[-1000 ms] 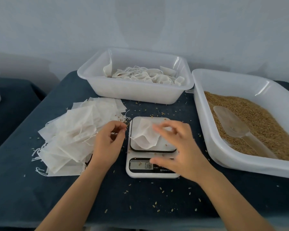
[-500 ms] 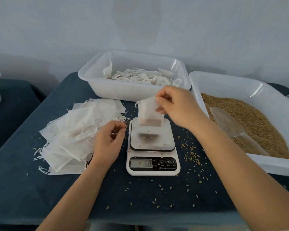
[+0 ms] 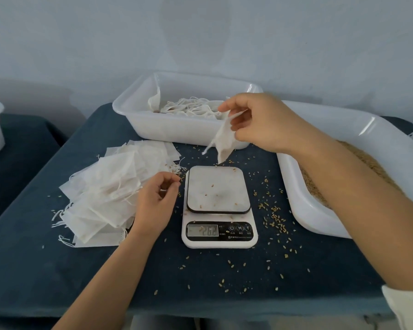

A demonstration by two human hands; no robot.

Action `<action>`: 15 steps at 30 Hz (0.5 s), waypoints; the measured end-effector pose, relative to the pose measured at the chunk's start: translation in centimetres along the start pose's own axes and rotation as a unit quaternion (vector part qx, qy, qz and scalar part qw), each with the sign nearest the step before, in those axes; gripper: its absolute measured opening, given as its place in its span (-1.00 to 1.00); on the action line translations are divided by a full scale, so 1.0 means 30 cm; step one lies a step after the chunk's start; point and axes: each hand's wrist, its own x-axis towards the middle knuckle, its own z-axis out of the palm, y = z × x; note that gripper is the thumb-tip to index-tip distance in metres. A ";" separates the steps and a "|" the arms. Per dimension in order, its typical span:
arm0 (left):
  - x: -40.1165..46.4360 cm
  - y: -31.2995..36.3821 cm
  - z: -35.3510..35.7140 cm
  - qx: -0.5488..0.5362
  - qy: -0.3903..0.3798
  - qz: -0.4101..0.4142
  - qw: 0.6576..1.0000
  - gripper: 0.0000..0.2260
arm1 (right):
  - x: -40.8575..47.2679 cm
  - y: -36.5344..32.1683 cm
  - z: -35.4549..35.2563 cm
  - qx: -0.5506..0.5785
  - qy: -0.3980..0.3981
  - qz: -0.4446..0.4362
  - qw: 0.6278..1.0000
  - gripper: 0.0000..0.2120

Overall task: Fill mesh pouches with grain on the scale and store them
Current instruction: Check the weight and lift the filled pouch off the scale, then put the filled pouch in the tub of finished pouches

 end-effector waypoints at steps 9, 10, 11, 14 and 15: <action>0.000 -0.002 0.001 0.001 0.002 -0.009 1.000 -0.70 | 0.016 0.016 -0.002 -0.124 -0.005 -0.034 0.992 -0.85; 0.001 -0.002 0.002 0.003 0.003 -0.011 1.000 -0.70 | 0.020 0.022 -0.003 -0.131 -0.009 -0.035 0.991 -0.83; 0.000 -0.001 0.002 0.005 0.003 -0.013 1.000 -0.70 | 0.023 0.026 -0.004 -0.137 -0.014 -0.035 0.990 -0.81; -0.001 0.010 0.002 0.011 0.004 -0.012 1.000 -0.70 | 0.031 0.033 -0.009 -0.133 -0.041 -0.035 0.990 -0.84; -0.003 0.013 0.002 0.014 0.003 -0.011 1.000 -0.71 | 0.034 0.035 -0.011 -0.127 -0.048 -0.033 0.990 -0.86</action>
